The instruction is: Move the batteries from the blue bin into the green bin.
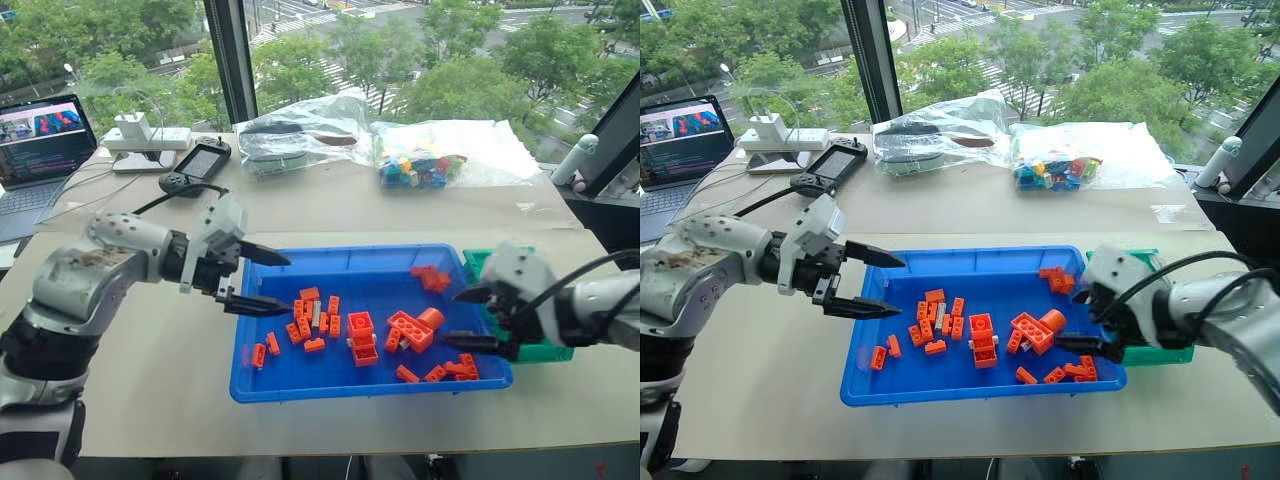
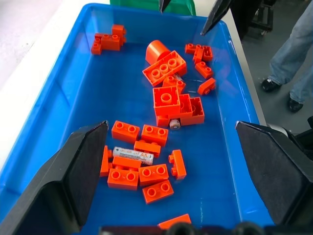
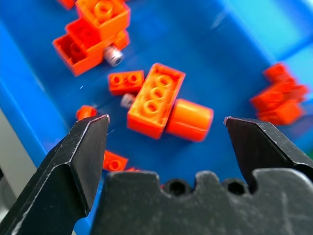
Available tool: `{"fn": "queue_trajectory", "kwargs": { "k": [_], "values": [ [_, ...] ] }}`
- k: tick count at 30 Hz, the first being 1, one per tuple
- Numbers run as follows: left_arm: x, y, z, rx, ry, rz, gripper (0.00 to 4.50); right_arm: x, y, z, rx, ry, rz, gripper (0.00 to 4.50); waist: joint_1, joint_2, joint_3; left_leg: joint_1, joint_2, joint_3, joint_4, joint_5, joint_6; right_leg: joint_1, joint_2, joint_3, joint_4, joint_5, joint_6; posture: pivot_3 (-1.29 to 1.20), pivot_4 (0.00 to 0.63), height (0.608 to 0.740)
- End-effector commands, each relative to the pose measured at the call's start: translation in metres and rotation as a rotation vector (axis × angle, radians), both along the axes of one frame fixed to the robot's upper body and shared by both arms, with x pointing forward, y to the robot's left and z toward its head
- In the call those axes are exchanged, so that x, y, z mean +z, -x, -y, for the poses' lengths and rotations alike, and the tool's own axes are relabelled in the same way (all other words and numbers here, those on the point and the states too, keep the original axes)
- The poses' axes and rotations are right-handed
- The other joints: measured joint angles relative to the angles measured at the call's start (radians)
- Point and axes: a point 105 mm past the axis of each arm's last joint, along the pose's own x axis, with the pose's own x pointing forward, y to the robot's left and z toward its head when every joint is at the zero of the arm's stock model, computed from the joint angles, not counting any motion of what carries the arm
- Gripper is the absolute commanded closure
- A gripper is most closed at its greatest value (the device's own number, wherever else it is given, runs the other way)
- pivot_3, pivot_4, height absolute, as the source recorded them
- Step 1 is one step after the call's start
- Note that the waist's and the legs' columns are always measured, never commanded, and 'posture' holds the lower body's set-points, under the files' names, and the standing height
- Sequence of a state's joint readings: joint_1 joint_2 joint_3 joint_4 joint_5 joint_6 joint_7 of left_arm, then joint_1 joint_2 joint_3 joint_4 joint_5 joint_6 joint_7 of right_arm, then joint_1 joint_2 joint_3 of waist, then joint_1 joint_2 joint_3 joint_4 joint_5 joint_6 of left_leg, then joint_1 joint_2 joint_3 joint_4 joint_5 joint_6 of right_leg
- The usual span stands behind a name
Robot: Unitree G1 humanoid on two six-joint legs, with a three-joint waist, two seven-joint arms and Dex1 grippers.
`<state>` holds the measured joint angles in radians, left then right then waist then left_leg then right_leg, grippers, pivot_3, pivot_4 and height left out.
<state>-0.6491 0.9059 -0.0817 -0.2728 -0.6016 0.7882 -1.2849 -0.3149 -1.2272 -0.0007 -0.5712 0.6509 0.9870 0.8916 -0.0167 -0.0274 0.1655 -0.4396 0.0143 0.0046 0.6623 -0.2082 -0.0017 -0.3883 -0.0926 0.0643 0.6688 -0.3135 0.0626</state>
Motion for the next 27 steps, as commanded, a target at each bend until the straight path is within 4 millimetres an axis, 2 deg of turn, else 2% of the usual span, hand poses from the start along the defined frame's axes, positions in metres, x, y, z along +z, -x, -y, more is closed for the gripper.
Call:
{"fn": "queue_trajectory", "kwargs": {
  "k": [1, 5, 13, 19, 24, 25, 26, 27],
  "values": [
    [0.008, 0.009, -0.001, 0.001, 0.016, 0.038, 0.00, -0.006, 0.002, -0.006, 0.071, 0.035, -0.024, 0.07, 0.000, 0.000, 0.000, 0.000, 0.000, 0.000, 0.000, 0.000, 0.000, 0.000, 0.000, 0.000, 0.000, 0.000, 0.000, 0.00, 0.150, 0.725],
    [0.007, 0.013, -0.002, 0.009, 0.022, 0.030, 0.00, -0.014, -0.005, -0.009, 0.092, 0.060, -0.008, 0.07, 0.002, 0.000, 0.000, 0.000, 0.000, 0.000, 0.000, 0.000, 0.000, 0.000, 0.000, 0.000, 0.000, 0.000, 0.000, 0.00, 0.150, 0.725],
    [0.003, 0.014, -0.005, 0.038, 0.018, 0.029, 0.00, -0.024, -0.024, -0.029, 0.153, 0.065, 0.038, 0.07, 0.000, 0.000, 0.000, 0.000, 0.000, 0.000, 0.001, 0.000, 0.000, -0.001, 0.000, 0.000, 0.002, 0.000, 0.000, 0.00, 0.150, 0.725],
    [0.002, 0.014, -0.005, 0.052, 0.015, 0.035, 0.00, -0.040, -0.033, -0.025, 0.154, 0.111, 0.020, 0.07, 0.004, 0.000, 0.000, 0.000, 0.000, 0.000, 0.001, 0.000, 0.000, -0.001, 0.000, 0.000, 0.002, 0.000, 0.000, 0.00, 0.150, 0.725],
    [0.001, 0.014, -0.005, 0.059, 0.010, 0.042, 0.00, -0.044, -0.032, -0.023, 0.173, 0.132, -0.007, 0.07, 0.003, 0.000, 0.000, 0.000, 0.000, 0.000, 0.001, 0.000, 0.000, -0.001, 0.000, 0.000, 0.003, 0.000, 0.000, 0.00, 0.150, 0.725],
    [0.000, 0.014, -0.005, 0.061, 0.008, 0.043, 0.00, -0.043, -0.032, -0.023, 0.175, 0.132, -0.009, 0.58, 0.002, 0.000, 0.000, 0.000, 0.000, 0.000, 0.001, 0.000, 0.000, -0.001, 0.000, 0.000, 0.003, 0.000, 0.000, 0.00, 0.150, 0.725],
    [0.000, 0.014, -0.006, 0.062, 0.007, 0.045, 0.00, -0.043, -0.032, -0.023, 0.175, 0.131, -0.009, 0.75, 0.001, 0.000, 0.000, 0.000, 0.000, 0.000, 0.001, 0.000, 0.000, -0.001, 0.000, 0.000, 0.003, 0.000, 0.000, 0.00, 0.150, 0.725],
    [-0.001, 0.014, -0.006, 0.063, 0.006, 0.046, 0.00, -0.042, -0.033, -0.023, 0.174, 0.129, -0.005, 1.14, 0.001, 0.000, 0.000, 0.000, 0.000, 0.000, 0.001, 0.000, 0.000, -0.001, 0.000, 0.000, 0.003, 0.000, 0.000, 0.00, 0.150, 0.725]
  ]
}}
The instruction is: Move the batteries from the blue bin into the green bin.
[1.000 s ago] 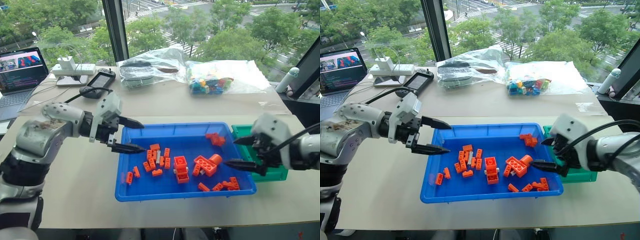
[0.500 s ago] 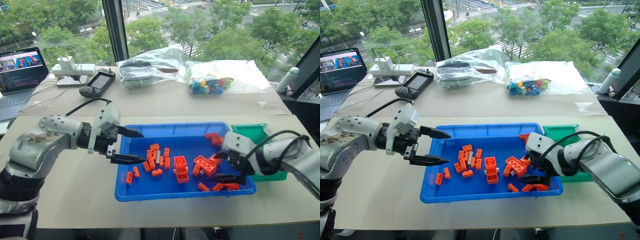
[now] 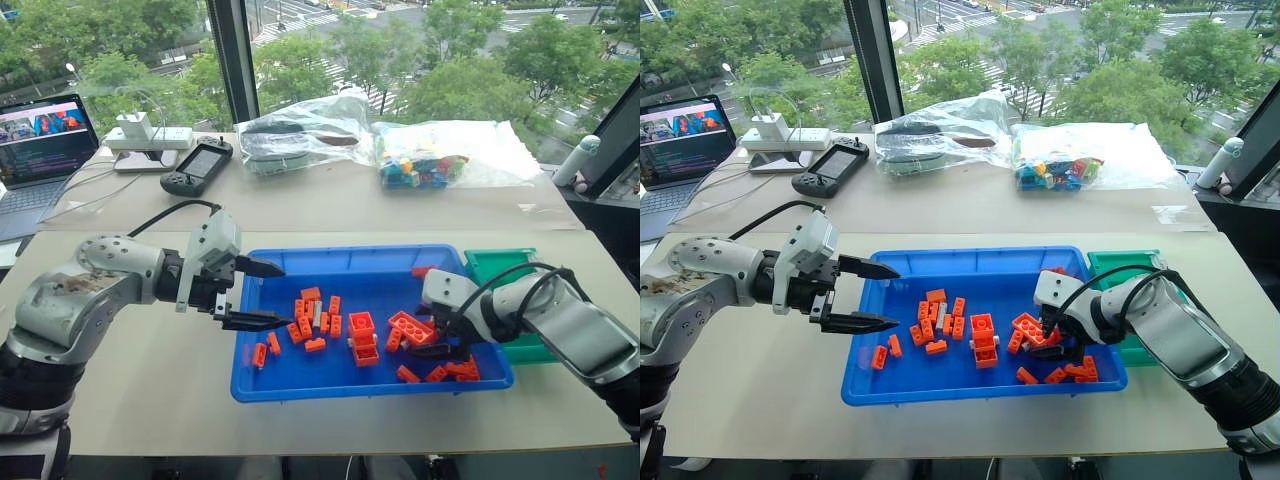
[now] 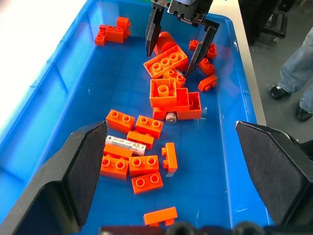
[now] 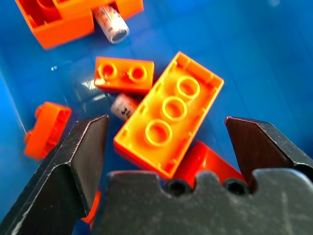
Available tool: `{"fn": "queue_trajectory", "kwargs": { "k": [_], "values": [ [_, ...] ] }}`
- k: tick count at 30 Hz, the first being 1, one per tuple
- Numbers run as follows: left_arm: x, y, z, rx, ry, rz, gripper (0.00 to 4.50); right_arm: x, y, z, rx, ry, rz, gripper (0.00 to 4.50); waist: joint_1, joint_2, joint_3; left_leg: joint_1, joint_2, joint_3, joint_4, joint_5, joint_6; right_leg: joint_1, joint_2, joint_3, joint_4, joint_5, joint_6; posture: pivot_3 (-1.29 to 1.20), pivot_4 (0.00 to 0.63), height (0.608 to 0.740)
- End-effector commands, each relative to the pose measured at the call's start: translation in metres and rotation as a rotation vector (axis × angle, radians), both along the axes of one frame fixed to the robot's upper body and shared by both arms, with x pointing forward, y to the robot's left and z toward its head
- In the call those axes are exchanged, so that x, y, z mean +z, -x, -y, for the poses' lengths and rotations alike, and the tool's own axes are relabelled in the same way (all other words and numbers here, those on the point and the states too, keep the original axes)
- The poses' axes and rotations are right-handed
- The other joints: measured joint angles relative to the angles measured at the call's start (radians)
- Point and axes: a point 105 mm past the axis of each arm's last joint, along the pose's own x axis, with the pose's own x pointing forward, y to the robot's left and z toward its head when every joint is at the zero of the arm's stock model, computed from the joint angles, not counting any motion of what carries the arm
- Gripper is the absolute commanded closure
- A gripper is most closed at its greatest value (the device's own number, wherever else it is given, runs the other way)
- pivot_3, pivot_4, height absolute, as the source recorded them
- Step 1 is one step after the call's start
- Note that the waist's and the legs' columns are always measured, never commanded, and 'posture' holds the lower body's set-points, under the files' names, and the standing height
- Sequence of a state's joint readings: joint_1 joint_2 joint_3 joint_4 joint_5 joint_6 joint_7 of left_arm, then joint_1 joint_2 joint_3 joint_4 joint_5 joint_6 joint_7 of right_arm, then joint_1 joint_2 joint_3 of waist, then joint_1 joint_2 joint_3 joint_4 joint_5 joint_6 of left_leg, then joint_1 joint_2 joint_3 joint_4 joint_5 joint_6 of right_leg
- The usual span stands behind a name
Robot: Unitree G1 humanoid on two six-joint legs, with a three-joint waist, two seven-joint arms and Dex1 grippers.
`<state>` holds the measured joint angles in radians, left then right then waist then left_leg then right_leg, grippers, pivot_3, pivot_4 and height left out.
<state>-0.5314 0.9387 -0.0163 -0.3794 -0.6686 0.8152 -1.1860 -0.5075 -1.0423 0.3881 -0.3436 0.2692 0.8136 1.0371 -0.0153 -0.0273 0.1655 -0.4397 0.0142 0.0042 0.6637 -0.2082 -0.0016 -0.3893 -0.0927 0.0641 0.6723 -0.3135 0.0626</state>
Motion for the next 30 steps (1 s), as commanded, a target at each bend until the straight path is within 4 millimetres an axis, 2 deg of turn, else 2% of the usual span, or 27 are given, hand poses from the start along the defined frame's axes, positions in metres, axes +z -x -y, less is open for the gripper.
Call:
{"fn": "queue_trajectory", "kwargs": {
  "k": [1, 5, 6, 10, 13, 14, 18, 23, 24, 25, 27, 28, 30],
  "values": [
    [0.006, 0.002, -0.001, 0.001, -0.008, 0.049, 0.00, 0.012, -0.003, -0.004, 0.031, -0.008, 0.041, 1.43, -0.001, 0.000, 0.000, 0.000, 0.000, 0.000, 0.000, 0.000, 0.000, 0.000, 0.000, 0.000, 0.000, 0.000, 0.000, 0.00, 0.150, 0.725],
    [0.005, 0.002, 0.001, -0.001, -0.006, 0.048, 0.00, 0.019, -0.004, -0.004, 0.029, -0.022, 0.056, 2.78, 0.000, 0.000, 0.000, 0.000, 0.000, 0.000, 0.000, 0.000, 0.000, 0.000, 0.000, 0.000, 0.000, 0.000, 0.000, 0.00, 0.150, 0.725],
    [0.005, 0.002, 0.001, -0.001, -0.005, 0.048, 0.00, 0.021, -0.005, -0.004, 0.028, -0.021, 0.064, 2.96, 0.000, 0.000, 0.000, 0.000, 0.000, 0.000, 0.000, 0.000, 0.000, 0.000, 0.000, 0.000, 0.000, 0.000, 0.000, 0.00, 0.150, 0.725],
    [0.004, 0.003, 0.003, -0.008, 0.000, 0.043, 0.00, 0.046, -0.012, -0.001, 0.030, -0.027, 0.129, 2.96, 0.000, 0.000, 0.000, 0.000, 0.000, 0.000, 0.000, 0.000, 0.000, 0.000, 0.000, 0.000, 0.001, 0.000, 0.000, 0.00, 0.150, 0.725],
    [0.003, 0.004, 0.004, -0.007, 0.001, 0.040, 0.00, 0.066, -0.027, -0.007, 0.028, -0.066, 0.206, 2.96, -0.002, 0.000, 0.000, 0.000, 0.000, 0.000, 0.000, 0.000, 0.000, 0.000, 0.000, 0.000, 0.000, 0.000, 0.000, 0.00, 0.150, 0.725],
    [0.003, 0.005, 0.004, -0.007, 0.000, 0.040, 0.00, 0.068, -0.031, -0.009, 0.027, -0.074, 0.218, 2.96, -0.004, 0.000, 0.000, 0.000, 0.000, 0.000, 0.000, 0.000, 0.000, 0.000, 0.000, 0.000, 0.000, 0.000, 0.000, 0.00, 0.150, 0.725],
    [0.001, 0.007, 0.007, -0.009, 0.006, 0.034, 0.00, 0.063, -0.074, -0.004, 0.015, 0.032, 0.373, 2.96, -0.006, 0.000, 0.000, 0.000, 0.000, 0.000, 0.000, 0.000, 0.000, 0.000, 0.001, 0.000, 0.001, 0.000, 0.000, 0.00, 0.150, 0.725],
    [0.001, 0.008, 0.008, -0.006, 0.007, 0.033, 0.00, 0.062, -0.088, 0.001, 0.039, 0.066, 0.380, 2.96, 0.000, 0.000, 0.000, -0.001, -0.001, 0.000, 0.000, 0.000, 0.000, -0.001, -0.001, 0.000, 0.003, 0.000, 0.000, 0.00, 0.150, 0.725],
    [0.001, 0.008, 0.008, -0.005, 0.007, 0.033, 0.00, 0.063, -0.089, 0.001, 0.044, 0.071, 0.382, 1.96, 0.000, 0.000, 0.000, -0.001, -0.001, 0.000, 0.001, 0.000, 0.000, -0.001, -0.001, 0.000, 0.006, 0.000, 0.000, 0.00, 0.150, 0.725],
    [0.000, 0.008, 0.007, -0.004, 0.007, 0.032, 0.00, 0.064, -0.089, 0.002, 0.050, 0.075, 0.385, 1.78, -0.001, 0.000, 0.000, -0.001, -0.001, 0.000, 0.001, 0.000, 0.000, -0.001, -0.001, 0.000, 0.007, 0.000, 0.000, 0.00, 0.150, 0.725],
    [-0.001, 0.007, 0.008, -0.004, 0.009, 0.030, 0.00, 0.072, -0.090, 0.005, 0.057, 0.088, 0.415, 1.11, -0.002, 0.000, 0.000, -0.001, 0.000, 0.000, 0.001, 0.000, 0.000, -0.001, 0.000, 0.000, 0.007, 0.000, 0.000, 0.00, 0.150, 0.725],
    [-0.001, 0.007, 0.008, -0.004, 0.011, 0.029, 0.00, 0.075, -0.090, 0.006, 0.061, 0.091, 0.424, 0.65, -0.002, 0.000, 0.000, -0.001, 0.000, 0.000, 0.001, 0.000, 0.000, -0.001, 0.000, 0.000, 0.007, 0.000, 0.000, 0.00, 0.150, 0.725],
    [-0.002, 0.007, 0.010, -0.006, 0.012, 0.029, 0.00, 0.085, -0.084, 0.003, 0.080, 0.079, 0.435, 0.05, -0.002, 0.000, 0.000, -0.001, 0.000, 0.000, 0.001, 0.000, 0.000, -0.001, 0.000, 0.000, 0.007, 0.000, 0.000, 0.00, 0.150, 0.725]
  ]
}}
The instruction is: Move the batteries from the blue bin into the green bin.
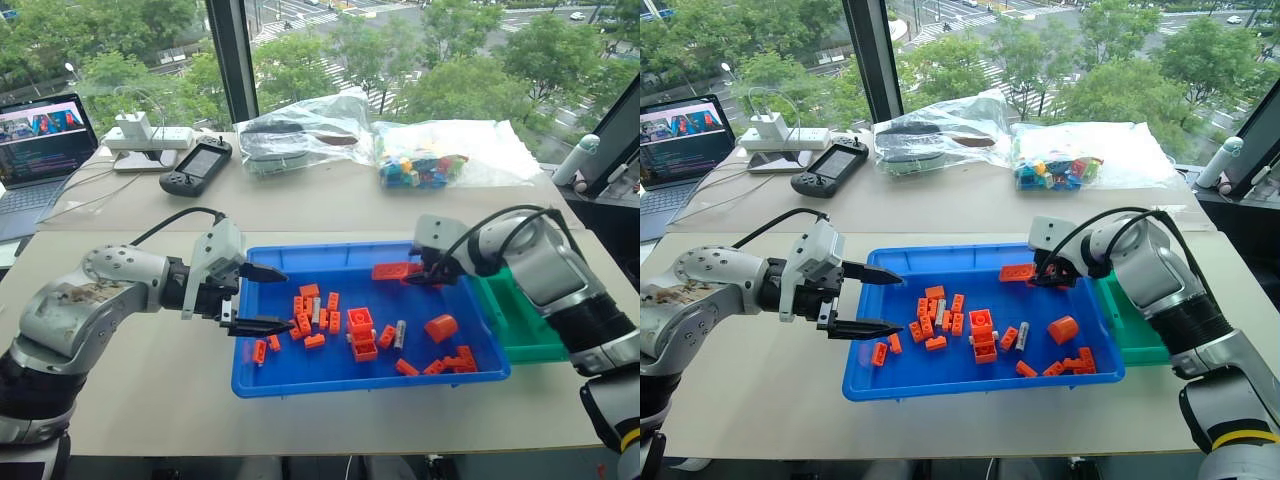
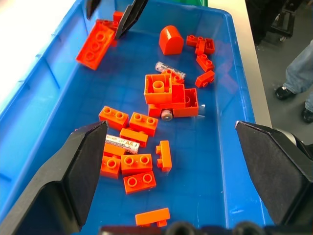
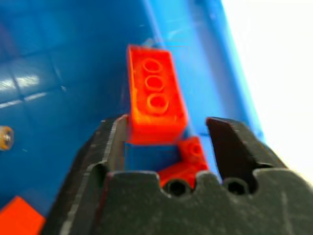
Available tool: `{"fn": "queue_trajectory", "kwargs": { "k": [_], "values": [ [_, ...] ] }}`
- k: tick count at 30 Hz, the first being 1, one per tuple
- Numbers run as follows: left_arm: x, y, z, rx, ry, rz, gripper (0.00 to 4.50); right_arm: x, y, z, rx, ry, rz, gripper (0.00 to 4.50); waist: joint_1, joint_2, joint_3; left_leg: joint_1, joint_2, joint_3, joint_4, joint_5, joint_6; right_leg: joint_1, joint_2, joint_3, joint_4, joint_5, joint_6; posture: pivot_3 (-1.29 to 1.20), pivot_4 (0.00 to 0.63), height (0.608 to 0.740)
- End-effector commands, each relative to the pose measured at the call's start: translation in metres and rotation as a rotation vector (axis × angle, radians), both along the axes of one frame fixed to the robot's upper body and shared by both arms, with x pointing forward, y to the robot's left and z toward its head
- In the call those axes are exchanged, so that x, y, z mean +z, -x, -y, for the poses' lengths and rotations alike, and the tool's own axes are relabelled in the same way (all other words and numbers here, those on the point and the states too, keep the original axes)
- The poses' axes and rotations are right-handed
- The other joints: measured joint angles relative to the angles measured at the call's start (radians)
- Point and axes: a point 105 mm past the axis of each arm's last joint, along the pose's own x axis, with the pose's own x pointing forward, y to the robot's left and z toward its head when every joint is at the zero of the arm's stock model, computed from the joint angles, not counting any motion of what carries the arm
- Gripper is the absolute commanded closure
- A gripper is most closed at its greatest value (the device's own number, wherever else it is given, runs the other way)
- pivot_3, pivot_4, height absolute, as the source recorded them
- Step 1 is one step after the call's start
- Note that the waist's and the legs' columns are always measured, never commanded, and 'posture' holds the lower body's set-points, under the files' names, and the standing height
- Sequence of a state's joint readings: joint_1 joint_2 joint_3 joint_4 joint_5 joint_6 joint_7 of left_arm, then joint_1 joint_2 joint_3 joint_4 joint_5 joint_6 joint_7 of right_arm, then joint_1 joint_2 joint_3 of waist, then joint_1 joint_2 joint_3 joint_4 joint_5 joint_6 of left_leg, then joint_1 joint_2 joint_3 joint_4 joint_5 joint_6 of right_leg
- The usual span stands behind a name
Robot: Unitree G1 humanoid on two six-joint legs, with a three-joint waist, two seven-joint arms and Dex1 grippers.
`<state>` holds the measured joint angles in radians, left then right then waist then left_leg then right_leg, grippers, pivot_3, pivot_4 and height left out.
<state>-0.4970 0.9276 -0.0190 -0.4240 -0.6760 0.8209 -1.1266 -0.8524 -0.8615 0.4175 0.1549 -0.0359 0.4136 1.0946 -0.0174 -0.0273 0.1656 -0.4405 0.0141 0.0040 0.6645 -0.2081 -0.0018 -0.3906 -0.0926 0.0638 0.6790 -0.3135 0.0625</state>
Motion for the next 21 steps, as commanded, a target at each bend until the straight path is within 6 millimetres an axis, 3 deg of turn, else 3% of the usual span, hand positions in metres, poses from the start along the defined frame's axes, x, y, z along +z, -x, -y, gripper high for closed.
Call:
{"fn": "queue_trajectory", "kwargs": {
  "k": [1, 3, 6, 9, 17, 21],
  "values": [
    [0.004, 0.005, 0.006, -0.030, 0.013, 0.021, 0.00, 0.034, 0.010, -0.005, 0.055, -0.010, 0.075, 0.05, 0.000, 0.000, 0.000, 0.000, 0.000, 0.000, 0.000, 0.000, 0.000, 0.000, 0.000, 0.000, 0.000, 0.000, 0.000, 0.00, 0.150, 0.725],
    [0.004, 0.004, 0.007, -0.032, 0.014, 0.020, 0.00, 0.036, 0.024, -0.014, 0.099, -0.041, 0.029, 0.05, 0.000, 0.000, 0.000, 0.000, 0.000, 0.000, 0.000, 0.000, 0.000, 0.000, 0.000, 0.000, 0.000, 0.000, 0.000, 0.00, 0.150, 0.725],
    [0.004, 0.004, 0.007, -0.033, 0.016, 0.020, 0.00, 0.019, 0.064, -0.030, 0.197, -0.088, -0.189, 0.05, 0.001, 0.000, 0.000, 0.000, 0.000, -0.001, 0.000, 0.000, 0.000, 0.000, 0.000, -0.001, 0.000, 0.000, 0.000, 0.00, 0.150, 0.725],
    [0.004, 0.003, 0.007, -0.032, 0.014, 0.021, 0.00, 0.004, 0.080, -0.036, 0.216, -0.097, -0.273, 0.05, 0.002, 0.000, 0.000, 0.000, 0.000, -0.002, 0.000, 0.000, 0.000, 0.001, 0.000, -0.002, 0.000, 0.000, 0.000, 0.00, 0.150, 0.725],
    [0.004, 0.003, 0.005, -0.026, 0.009, 0.024, 0.00, -0.020, 0.087, -0.031, 0.177, -0.067, -0.343, 0.05, 0.002, 0.000, 0.000, 0.000, 0.000, -0.002, 0.001, 0.000, 0.000, 0.001, 0.000, -0.002, 0.000, 0.000, 0.000, 0.00, 0.150, 0.725],
    [0.004, 0.003, 0.005, -0.022, 0.010, 0.024, 0.00, -0.034, 0.083, -0.008, 0.113, 0.031, -0.347, 0.05, 0.003, 0.000, 0.000, 0.000, 0.000, -0.002, 0.001, 0.000, 0.000, 0.001, 0.000, -0.002, 0.000, 0.000, 0.000, 0.00, 0.150, 0.725]
  ]
}}
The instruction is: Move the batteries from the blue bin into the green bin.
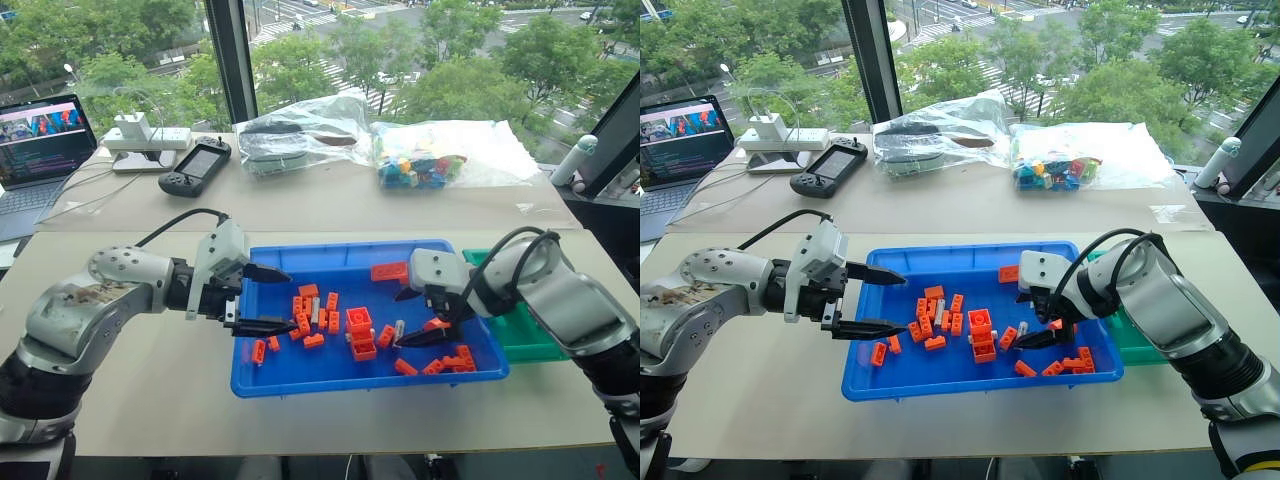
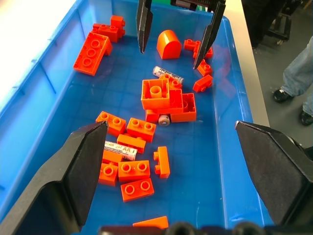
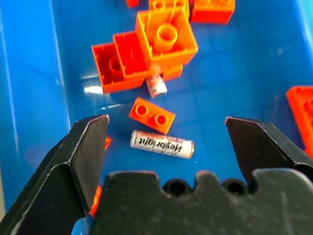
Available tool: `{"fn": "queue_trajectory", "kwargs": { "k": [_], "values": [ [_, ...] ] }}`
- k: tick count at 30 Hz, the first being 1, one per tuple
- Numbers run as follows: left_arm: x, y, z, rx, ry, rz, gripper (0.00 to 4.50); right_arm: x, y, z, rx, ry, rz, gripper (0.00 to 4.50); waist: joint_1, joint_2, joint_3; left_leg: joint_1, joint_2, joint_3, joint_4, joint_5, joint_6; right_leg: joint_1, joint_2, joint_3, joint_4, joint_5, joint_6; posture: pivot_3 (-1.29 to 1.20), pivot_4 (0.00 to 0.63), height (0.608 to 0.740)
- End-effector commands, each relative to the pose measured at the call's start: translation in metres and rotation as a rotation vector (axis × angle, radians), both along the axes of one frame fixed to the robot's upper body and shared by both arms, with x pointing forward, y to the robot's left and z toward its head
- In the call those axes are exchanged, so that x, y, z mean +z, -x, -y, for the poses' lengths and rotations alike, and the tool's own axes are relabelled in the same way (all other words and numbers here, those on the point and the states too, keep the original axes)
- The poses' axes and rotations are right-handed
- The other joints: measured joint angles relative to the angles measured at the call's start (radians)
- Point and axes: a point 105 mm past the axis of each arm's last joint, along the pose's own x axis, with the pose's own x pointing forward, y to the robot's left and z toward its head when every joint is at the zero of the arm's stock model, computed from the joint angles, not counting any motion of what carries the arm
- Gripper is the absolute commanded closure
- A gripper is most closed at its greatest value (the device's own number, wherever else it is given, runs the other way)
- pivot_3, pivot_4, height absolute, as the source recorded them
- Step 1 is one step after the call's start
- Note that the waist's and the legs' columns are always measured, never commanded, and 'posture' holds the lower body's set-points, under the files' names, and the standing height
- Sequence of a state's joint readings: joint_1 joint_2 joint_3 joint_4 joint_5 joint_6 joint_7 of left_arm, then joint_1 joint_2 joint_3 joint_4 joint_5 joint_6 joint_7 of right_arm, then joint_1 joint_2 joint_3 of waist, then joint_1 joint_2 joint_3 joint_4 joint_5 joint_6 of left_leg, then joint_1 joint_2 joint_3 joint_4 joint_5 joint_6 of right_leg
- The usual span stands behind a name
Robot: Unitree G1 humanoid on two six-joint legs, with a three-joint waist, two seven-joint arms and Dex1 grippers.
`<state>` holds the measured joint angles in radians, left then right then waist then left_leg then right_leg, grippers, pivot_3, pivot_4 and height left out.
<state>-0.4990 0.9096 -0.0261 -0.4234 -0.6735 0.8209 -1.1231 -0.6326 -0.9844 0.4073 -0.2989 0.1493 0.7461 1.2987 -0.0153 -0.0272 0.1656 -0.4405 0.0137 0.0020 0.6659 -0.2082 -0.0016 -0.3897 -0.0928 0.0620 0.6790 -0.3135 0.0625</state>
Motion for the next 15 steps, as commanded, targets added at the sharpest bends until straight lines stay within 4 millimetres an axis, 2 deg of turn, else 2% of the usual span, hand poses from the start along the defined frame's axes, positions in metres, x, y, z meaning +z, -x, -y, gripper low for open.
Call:
{"fn": "queue_trajectory", "kwargs": {
  "k": [1, 4, 6, 10, 15],
  "values": [
    [0.005, 0.003, 0.001, -0.014, -0.003, 0.027, 0.00, 0.001, -0.006, 0.018, -0.030, 0.074, 0.050, 0.05, 0.001, 0.000, 0.000, 0.000, 0.000, 0.000, 0.000, 0.000, 0.000, 0.000, 0.000, 0.000, 0.000, 0.000, 0.000, 0.00, 0.150, 0.725],
    [0.004, 0.004, 0.001, -0.015, -0.004, 0.026, 0.00, 0.001, -0.008, 0.029, -0.045, 0.116, 0.059, 0.05, 0.000, 0.000, 0.000, 0.000, 0.000, 0.000, 0.001, 0.000, 0.000, 0.000, 0.000, 0.000, -0.001, 0.000, 0.000, 0.00, 0.150, 0.725],
    [0.003, 0.004, 0.001, -0.014, -0.006, 0.026, 0.00, 0.006, -0.009, 0.025, -0.036, 0.090, 0.078, 0.05, 0.000, 0.000, 0.000, 0.000, 0.000, 0.000, 0.001, 0.000, 0.000, 0.000, 0.000, 0.000, -0.001, 0.000, 0.000, 0.00, 0.150, 0.725],
    [0.002, 0.003, 0.001, -0.011, -0.009, 0.023, 0.00, 0.019, -0.011, 0.005, 0.000, -0.003, 0.116, 0.05, -0.007, 0.000, 0.000, 0.000, 0.001, 0.000, 0.001, 0.000, 0.000, -0.001, 0.001, 0.000, 0.000, 0.000, 0.000, 0.00, 0.150, 0.725],
    [0.001, 0.003, 0.000, -0.008, -0.013, 0.023, 0.00, 0.010, -0.012, -0.002, 0.002, -0.006, 0.099, 0.05, -0.001, 0.000, 0.000, 0.000, 0.001, 0.000, 0.001, 0.000, 0.000, 0.000, 0.000, 0.000, 0.000, 0.000, 0.000, 0.00, 0.150, 0.725]
  ]
}}
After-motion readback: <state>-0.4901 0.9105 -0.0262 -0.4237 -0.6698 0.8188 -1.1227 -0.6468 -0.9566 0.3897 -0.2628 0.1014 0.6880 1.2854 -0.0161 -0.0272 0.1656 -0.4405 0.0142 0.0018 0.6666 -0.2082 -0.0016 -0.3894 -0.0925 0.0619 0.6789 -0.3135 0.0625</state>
